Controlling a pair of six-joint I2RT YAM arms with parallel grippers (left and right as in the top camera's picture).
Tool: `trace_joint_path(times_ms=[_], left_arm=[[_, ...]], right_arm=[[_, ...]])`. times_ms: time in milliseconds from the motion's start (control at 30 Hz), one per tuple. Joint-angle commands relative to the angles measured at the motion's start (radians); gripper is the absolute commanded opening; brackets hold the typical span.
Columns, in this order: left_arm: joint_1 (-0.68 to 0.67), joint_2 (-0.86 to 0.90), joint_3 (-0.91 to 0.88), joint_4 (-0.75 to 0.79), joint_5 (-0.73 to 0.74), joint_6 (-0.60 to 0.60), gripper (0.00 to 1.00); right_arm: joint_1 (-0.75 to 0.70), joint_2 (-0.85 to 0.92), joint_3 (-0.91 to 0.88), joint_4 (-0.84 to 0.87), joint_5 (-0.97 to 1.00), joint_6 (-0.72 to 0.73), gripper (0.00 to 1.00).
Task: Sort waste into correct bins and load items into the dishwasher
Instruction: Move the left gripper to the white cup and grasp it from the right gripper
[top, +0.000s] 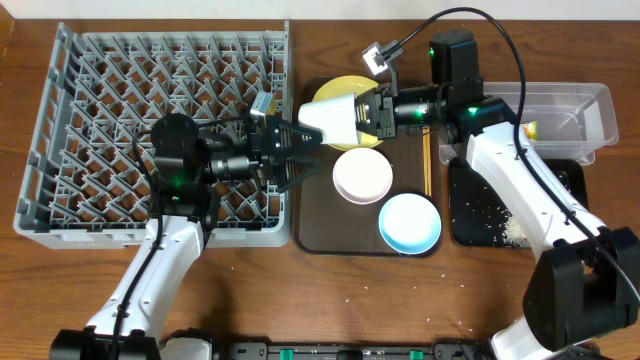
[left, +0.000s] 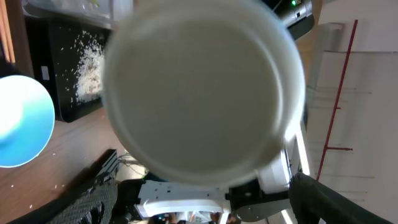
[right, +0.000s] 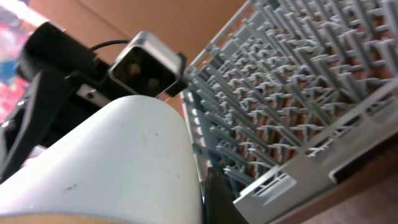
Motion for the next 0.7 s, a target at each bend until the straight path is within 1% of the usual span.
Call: trace_joint_path(times_ms=[0,133,267,367,500,667], left_arm=[[-0.002,0.004,0.021,0.007,0.017,0.035,0.89],[-0.001,0.004,0.021,0.007,0.016,0.035,0.89],[-0.001,0.004,0.021,0.007,0.017,0.035,0.89],[-0.001,0.004,0.021,0.007,0.017,0.035,0.89],[-0.001,0.004,0.021,0.007,0.017,0.035,0.89],[-0.001,0.004,0.021,0.007,0.017,0.035,0.89]], right_arm=[[0.008,0.002,0.002,-0.014,-0.112,-0.04,0.01],[0.021,0.004,-0.021,-0.051,-0.124,-0.078,0.01],[0.039,0.019,-0.045,-0.05,-0.138,-0.079,0.01],[0.056,0.039,-0.045,-0.025,-0.177,-0.079,0.01],[0.087,0.063,-0.045,0.006,-0.18,-0.079,0.01],[0.103,0.081,-0.045,0.009,-0.215,-0.08,0.01]])
